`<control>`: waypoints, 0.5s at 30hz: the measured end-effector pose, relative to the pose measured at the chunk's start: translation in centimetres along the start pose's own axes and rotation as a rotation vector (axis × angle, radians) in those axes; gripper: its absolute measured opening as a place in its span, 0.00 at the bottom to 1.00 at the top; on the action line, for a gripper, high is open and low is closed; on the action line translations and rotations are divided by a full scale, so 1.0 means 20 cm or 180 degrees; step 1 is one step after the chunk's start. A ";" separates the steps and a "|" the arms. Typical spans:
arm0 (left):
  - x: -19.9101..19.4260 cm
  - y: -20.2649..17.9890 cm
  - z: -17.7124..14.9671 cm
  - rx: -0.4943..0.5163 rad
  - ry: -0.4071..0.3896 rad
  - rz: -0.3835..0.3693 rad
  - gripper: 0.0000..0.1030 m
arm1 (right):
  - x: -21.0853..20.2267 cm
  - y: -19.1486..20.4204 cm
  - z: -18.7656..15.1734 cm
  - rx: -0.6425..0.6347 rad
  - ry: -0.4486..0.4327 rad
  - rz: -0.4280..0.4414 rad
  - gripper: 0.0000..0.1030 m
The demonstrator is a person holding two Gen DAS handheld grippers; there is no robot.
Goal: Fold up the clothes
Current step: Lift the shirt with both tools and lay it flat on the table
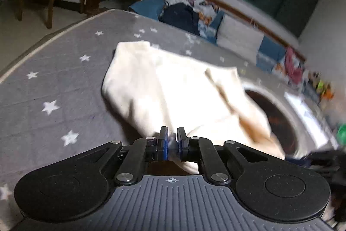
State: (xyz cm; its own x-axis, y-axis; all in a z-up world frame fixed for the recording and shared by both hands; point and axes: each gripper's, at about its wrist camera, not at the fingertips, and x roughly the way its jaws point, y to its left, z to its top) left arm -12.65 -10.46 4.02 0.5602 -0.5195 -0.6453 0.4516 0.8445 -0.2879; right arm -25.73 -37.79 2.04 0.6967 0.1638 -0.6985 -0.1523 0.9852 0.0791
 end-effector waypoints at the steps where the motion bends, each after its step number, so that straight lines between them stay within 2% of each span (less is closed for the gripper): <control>1: -0.01 0.01 -0.01 0.0012 0.0035 0.0010 0.10 | -0.02 0.01 0.00 -0.0037 -0.0013 -0.0024 0.10; 4: 0.00 0.00 -0.01 0.0084 0.0090 0.0033 0.10 | -0.10 -0.01 0.05 -0.0076 -0.0176 -0.0099 0.10; 8: -0.04 -0.06 0.01 0.0244 -0.0006 0.0020 0.10 | -0.09 -0.02 0.16 -0.0144 -0.0411 -0.0108 0.10; 11: -0.08 -0.12 0.02 0.0355 -0.0094 -0.0006 0.10 | -0.03 0.00 0.21 -0.0169 -0.0381 0.0000 0.10; 13: -0.10 -0.21 0.02 0.0587 -0.0090 -0.0241 0.10 | 0.03 0.02 0.24 -0.0191 -0.0298 0.0110 0.10; 15: -0.09 -0.30 -0.02 0.0827 -0.0041 -0.0358 0.13 | 0.05 0.06 0.22 -0.0288 -0.0228 0.0189 0.10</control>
State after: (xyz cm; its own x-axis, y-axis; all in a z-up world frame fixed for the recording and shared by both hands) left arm -16.60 -14.51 6.60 0.5045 -0.6111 -0.6099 0.6734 0.7206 -0.1650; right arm -22.14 -36.18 4.51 0.7324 0.2281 -0.6415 -0.2551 0.9655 0.0520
